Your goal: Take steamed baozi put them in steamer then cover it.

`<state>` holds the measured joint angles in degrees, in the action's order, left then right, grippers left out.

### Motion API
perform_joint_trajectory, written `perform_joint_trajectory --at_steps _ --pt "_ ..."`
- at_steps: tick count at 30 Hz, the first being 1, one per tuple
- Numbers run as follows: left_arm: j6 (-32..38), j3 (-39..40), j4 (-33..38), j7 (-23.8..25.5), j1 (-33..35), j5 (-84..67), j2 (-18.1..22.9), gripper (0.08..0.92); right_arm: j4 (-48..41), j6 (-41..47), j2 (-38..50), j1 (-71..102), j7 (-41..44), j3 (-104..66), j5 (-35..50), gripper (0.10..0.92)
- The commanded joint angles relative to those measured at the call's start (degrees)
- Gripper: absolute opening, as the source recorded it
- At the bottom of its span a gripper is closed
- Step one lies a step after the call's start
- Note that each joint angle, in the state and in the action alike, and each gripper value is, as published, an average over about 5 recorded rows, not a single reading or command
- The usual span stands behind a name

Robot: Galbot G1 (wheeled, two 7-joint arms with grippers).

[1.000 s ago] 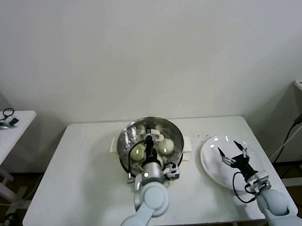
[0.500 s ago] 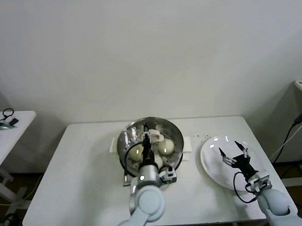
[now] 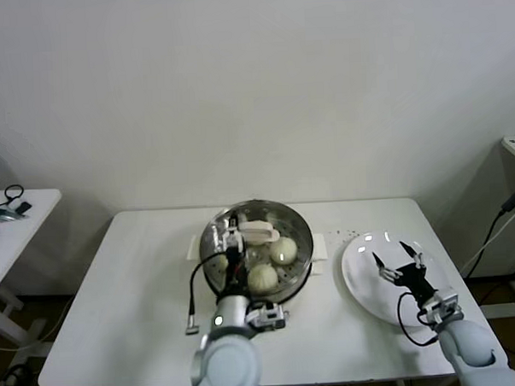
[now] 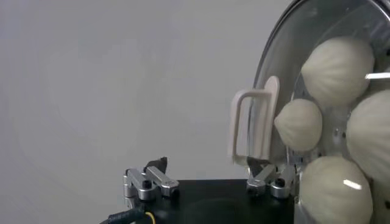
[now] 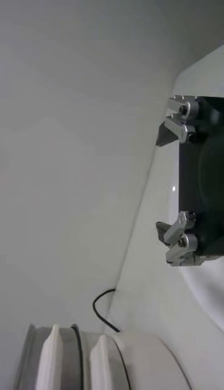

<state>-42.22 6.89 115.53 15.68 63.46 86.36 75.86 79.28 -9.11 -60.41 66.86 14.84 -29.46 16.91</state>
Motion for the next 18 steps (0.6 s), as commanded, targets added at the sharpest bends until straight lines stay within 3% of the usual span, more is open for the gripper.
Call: perform_joint_trajectory --at_steps 1,6,11,18 --pt "-0.70 -4.40 11.01 -5.94 7.05 -12.20 -9.62 0.821 1.29 1.47 -0.08 -0.01 -0.50 -0.22 1.14 0.823" --pt "7.04 -12.90 11.60 -15.51 11.02 -24.27 -10.78 0.823 2.16 1.20 -0.02 0.12 -0.49 -0.15 1.27 0.823" --pt "19.88 -24.16 11.94 -25.88 16.53 -41.44 -9.68 0.823 2.57 0.80 -0.20 0.37 -0.62 0.09 1.12 0.823" --pt "35.68 -41.76 11.59 -30.26 26.71 -65.00 -4.37 0.823 3.28 0.23 -0.18 1.34 -0.76 -0.70 1.15 0.823"
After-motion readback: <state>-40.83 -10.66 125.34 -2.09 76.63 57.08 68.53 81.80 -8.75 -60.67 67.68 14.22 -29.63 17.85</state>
